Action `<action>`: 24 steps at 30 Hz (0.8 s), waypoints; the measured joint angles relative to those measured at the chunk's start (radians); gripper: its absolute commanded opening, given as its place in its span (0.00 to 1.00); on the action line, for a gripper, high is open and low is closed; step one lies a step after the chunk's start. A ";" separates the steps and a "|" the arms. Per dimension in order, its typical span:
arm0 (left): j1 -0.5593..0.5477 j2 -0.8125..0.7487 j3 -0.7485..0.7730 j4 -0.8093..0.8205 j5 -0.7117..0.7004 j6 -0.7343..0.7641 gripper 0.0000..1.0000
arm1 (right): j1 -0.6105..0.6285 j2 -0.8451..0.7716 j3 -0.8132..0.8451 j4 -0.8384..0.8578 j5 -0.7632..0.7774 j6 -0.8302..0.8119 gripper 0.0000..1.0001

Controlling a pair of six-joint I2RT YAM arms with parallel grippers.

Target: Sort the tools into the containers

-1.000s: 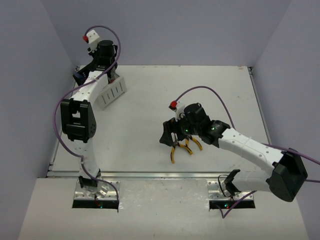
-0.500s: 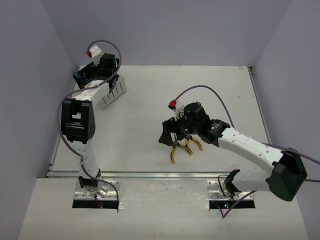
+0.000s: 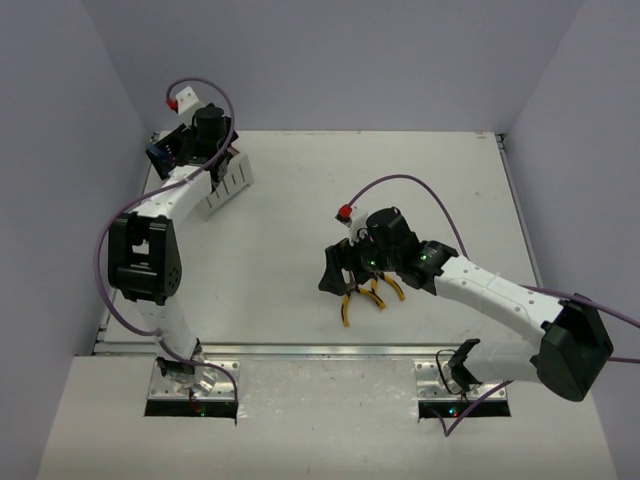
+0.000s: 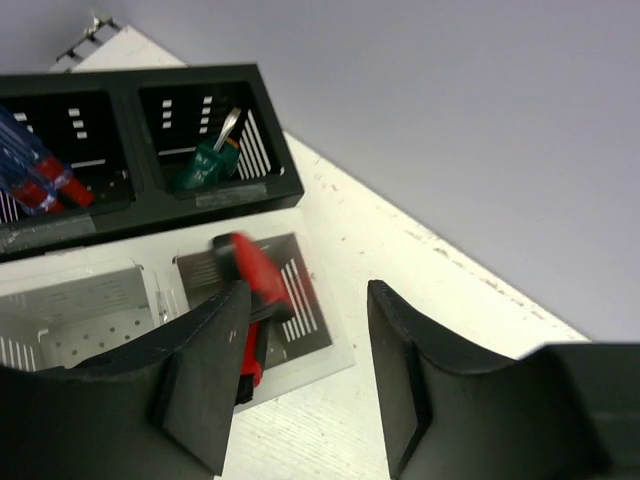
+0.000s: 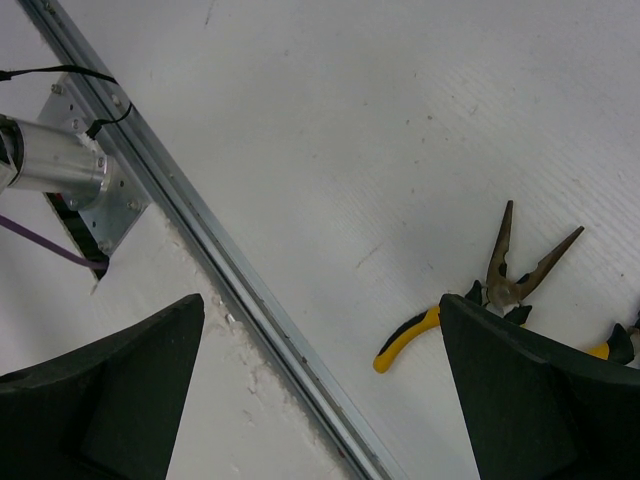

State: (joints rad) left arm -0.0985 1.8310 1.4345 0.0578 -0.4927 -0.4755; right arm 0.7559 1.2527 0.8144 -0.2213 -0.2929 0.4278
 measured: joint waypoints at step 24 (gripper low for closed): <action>-0.004 0.031 0.179 -0.278 -0.115 -0.079 0.57 | 0.000 0.081 0.003 -0.027 -0.013 -0.035 0.99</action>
State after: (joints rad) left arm -0.1024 1.8616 1.6139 -0.2199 -0.6078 -0.5544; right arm 0.7559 1.3339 0.8177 -0.2485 -0.3060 0.3923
